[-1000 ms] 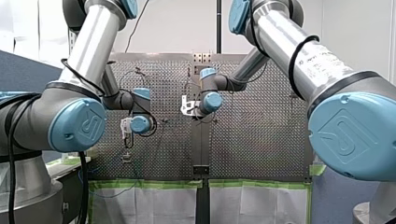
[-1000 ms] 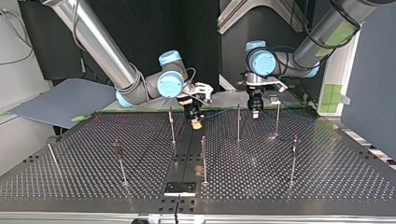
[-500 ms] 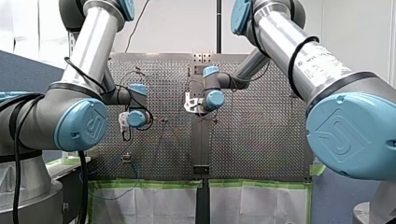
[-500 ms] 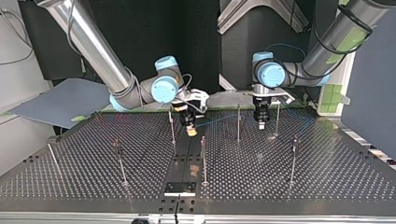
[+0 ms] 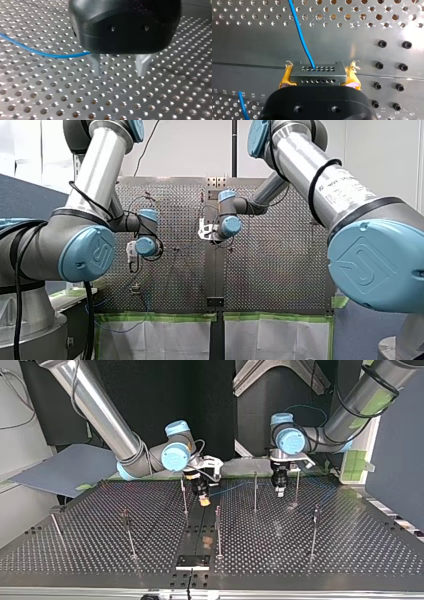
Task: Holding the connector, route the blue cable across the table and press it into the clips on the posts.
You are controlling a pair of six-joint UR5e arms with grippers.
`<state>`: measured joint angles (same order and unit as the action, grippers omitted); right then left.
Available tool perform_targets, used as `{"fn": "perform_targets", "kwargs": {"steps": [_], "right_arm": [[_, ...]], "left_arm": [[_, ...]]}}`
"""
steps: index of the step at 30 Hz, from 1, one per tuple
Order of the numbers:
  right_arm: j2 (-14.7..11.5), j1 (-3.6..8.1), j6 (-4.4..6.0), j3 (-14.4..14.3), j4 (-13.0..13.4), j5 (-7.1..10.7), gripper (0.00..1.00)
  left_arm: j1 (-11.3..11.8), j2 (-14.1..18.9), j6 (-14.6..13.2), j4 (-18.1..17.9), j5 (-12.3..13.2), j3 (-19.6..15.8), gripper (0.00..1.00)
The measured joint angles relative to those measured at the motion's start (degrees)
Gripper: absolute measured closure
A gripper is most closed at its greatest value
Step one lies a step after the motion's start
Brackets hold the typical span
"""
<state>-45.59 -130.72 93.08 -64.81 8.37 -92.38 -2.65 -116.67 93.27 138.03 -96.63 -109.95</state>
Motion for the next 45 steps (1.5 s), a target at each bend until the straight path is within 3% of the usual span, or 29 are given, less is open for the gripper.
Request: {"fn": "perform_targets", "kwargs": {"steps": [8, 13, 23, 29, 45], "right_arm": [[0.01, 0.02, 0.01, -0.01, -0.80, 0.00, 1.00], [0.01, -0.06, 0.01, -0.02, -0.90, 0.00, 1.00], [0.01, -0.17, 0.03, -0.04, -1.04, 0.08, 1.00], [0.01, -0.07, 0.08, -0.05, -1.06, 0.08, 1.00], [-0.28, 1.25, -0.32, -0.02, -2.82, 0.08, 1.00]], "left_arm": [[-1.01, 1.95, -1.74, 4.15, -2.42, -1.09, 0.00], [-2.27, 4.24, -0.85, 6.50, -3.92, -3.21, 0.00], [-7.18, 8.89, 0.33, 9.97, -8.48, -4.58, 0.00], [-10.38, 9.34, 0.40, 11.52, -11.60, -4.59, 0.00], [-18.11, 8.96, 7.25, 7.22, -12.27, -3.77, 0.00]]}}
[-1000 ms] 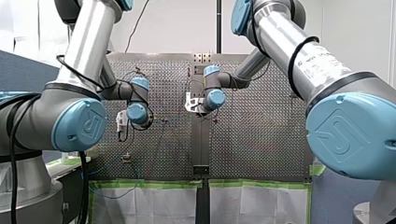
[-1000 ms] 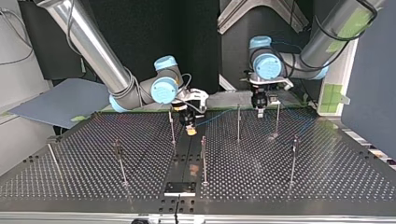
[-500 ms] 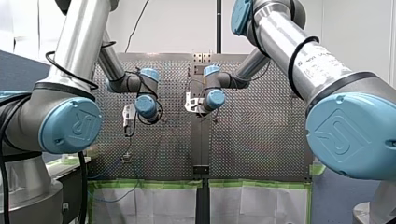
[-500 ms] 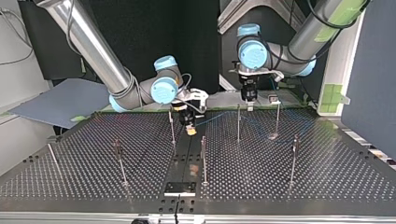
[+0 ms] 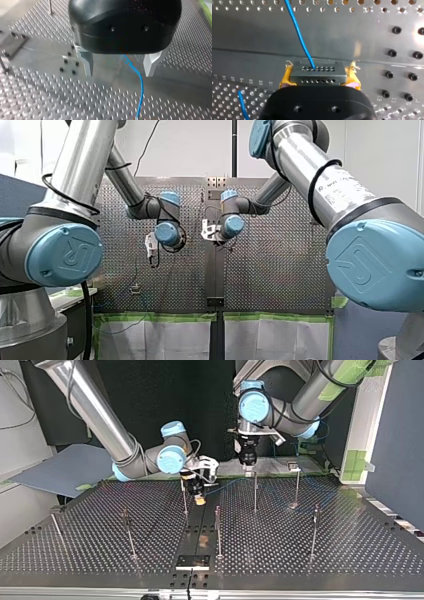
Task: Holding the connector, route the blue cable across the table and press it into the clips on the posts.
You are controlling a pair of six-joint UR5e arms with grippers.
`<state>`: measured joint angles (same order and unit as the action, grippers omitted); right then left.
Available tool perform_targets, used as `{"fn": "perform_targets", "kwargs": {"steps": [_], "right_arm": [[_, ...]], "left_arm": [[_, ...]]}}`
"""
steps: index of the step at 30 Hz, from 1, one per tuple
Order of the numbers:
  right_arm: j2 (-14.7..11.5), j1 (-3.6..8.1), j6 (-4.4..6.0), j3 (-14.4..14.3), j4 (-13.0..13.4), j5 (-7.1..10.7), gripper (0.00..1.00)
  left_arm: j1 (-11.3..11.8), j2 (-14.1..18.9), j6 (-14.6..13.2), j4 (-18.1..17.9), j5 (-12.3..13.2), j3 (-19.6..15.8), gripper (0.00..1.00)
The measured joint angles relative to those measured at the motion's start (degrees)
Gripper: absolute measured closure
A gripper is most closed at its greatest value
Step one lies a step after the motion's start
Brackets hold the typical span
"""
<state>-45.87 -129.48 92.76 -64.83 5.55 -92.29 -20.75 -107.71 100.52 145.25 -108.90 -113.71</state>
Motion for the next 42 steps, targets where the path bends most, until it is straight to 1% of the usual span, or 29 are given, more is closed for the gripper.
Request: {"fn": "perform_targets", "kwargs": {"steps": [4, 8, 11, 13, 18, 23, 26, 31, 35, 39, 42], "right_arm": [[-0.75, 0.18, 0.07, 0.00, -0.08, 0.08, 1.00], [-2.05, 0.28, 0.05, 0.00, -0.46, 0.30, 1.00], [-2.64, 0.30, -0.04, -0.04, -0.83, 0.47, 1.00], [-2.81, 0.30, -0.07, -0.13, -1.04, 0.54, 1.00], [-2.94, 0.32, -0.17, -0.58, -1.36, 0.61, 1.00], [-2.96, 0.16, -0.38, -1.03, -1.44, 0.68, 1.00], [-2.97, -0.01, -0.54, -1.17, -1.43, 0.83, 1.00], [-2.97, -0.34, -0.62, -1.23, -1.38, 1.88, 1.00], [-2.97, -0.48, -0.63, -1.23, -1.34, 2.20, 1.00], [-2.97, -0.60, -0.64, -1.23, -1.28, 2.24, 1.00], [-2.97, -0.63, -0.63, -1.23, -1.30, 2.27, 1.00]], "left_arm": [[-1.85, -1.30, 1.75, 0.49, 0.02, 1.44, 0.00], [-3.89, -3.25, 2.96, 0.90, -0.97, 3.43, 0.00], [-4.69, -4.79, 4.11, 0.22, -2.10, 4.98, 0.00], [-4.76, -5.67, 4.72, -0.21, -2.65, 5.87, 0.00], [-4.30, -8.21, 5.42, -0.84, -3.31, 8.40, 0.00], [-3.15, -10.18, 5.91, -1.56, -2.98, 10.40, 0.00], [-2.32, -10.55, 6.27, -1.80, -2.23, 10.78, 0.00], [-0.74, -10.68, 6.66, -2.23, -0.92, 10.89, 0.00], [0.76, -10.77, 6.99, -2.30, 1.14, 11.03, 0.00], [0.97, -11.86, 7.14, -1.68, 2.94, 12.03, 0.00], [0.62, -13.27, 7.26, -1.21, 3.49, 13.28, 0.00]]}}
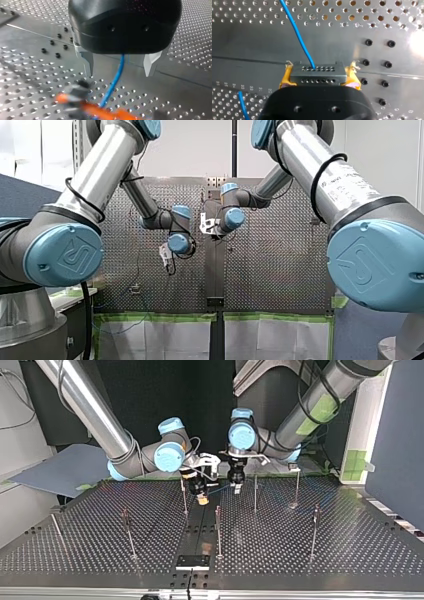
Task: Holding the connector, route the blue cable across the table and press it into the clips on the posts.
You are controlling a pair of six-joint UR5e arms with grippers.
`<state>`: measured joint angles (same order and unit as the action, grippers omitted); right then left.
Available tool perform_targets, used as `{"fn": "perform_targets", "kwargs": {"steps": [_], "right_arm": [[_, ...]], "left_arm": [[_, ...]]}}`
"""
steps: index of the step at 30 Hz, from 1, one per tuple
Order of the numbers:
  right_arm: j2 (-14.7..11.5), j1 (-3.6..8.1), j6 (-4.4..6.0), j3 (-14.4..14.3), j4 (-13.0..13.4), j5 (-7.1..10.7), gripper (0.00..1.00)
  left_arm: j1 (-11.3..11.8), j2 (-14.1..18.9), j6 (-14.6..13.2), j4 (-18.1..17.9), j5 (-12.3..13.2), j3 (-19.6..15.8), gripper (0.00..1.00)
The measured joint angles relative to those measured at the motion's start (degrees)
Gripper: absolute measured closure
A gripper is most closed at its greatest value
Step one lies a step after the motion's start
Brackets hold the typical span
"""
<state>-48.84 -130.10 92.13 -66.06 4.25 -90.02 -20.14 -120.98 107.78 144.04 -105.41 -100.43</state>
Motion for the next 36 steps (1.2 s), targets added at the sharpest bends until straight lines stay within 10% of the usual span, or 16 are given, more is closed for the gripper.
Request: {"fn": "perform_targets", "kwargs": {"steps": [12, 14, 15, 20, 36], "right_arm": [[0.00, 0.04, 0.00, 0.00, 0.06, -0.06, 1.00], [0.00, 0.05, 0.00, 0.00, 0.06, -0.07, 1.00], [0.01, 0.06, 0.00, 0.00, 0.06, -0.07, 1.00], [0.00, 0.16, 0.00, 0.00, 0.12, -0.07, 1.00], [-0.64, 0.47, 0.00, 0.00, 0.02, 0.02, 1.00]], "left_arm": [[-0.38, -1.81, 0.84, -0.82, -1.23, 1.46, 0.00], [-0.45, -1.82, 0.73, -0.94, -1.29, 1.47, 0.36], [-0.50, -1.82, 0.66, -0.99, -1.31, 1.47, 0.36], [-0.70, -1.83, 0.45, -1.42, -1.33, 1.49, 1.00], [-1.10, 1.35, 0.30, 0.08, -4.19, 1.49, 1.00]]}}
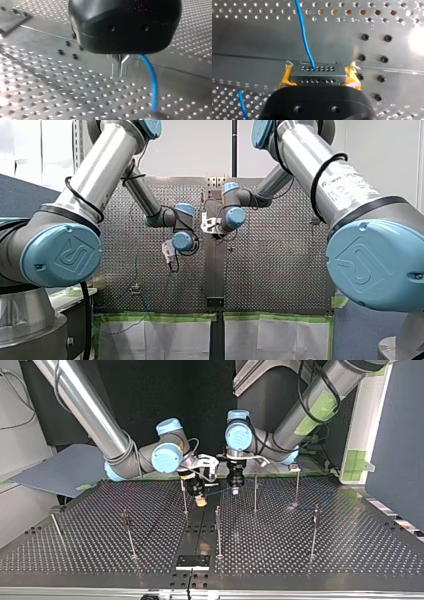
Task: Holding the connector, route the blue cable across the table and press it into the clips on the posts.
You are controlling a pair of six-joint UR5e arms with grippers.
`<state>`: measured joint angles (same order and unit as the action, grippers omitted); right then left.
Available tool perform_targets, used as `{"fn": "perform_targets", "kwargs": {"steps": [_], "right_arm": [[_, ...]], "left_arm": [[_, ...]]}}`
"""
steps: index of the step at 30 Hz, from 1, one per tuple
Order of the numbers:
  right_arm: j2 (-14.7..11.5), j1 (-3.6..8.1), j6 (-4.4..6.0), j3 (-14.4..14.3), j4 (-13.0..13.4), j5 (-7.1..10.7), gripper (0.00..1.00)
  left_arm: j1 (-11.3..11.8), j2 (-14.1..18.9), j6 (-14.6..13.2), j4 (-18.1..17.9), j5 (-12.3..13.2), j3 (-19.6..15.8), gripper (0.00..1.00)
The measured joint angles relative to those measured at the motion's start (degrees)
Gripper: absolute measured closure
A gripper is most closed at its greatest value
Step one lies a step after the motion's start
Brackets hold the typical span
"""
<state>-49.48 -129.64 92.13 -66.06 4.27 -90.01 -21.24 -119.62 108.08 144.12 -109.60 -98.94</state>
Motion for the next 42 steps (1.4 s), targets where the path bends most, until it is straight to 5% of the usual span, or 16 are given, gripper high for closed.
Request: {"fn": "perform_targets", "kwargs": {"steps": [4, 18, 27, 42], "right_arm": [[-1.55, -0.02, 0.44, 0.00, -0.10, 0.02, 1.00], [-8.65, 0.16, 4.43, 0.01, -2.60, 0.00, 1.00], [-12.71, 0.12, 4.96, 0.00, -5.26, -0.07, 1.00], [-20.51, 0.17, 5.27, 0.00, -7.85, 0.00, 1.00]], "left_arm": [[-0.05, 1.90, -0.05, 1.09, -0.79, 0.01, 1.00], [-0.06, 8.77, -0.59, 5.37, -3.55, 0.00, 1.00], [-0.13, 13.25, -0.85, 9.40, -3.98, -0.03, 1.00], [-0.19, 19.99, -0.80, 10.92, -3.74, -0.16, 1.00]]}}
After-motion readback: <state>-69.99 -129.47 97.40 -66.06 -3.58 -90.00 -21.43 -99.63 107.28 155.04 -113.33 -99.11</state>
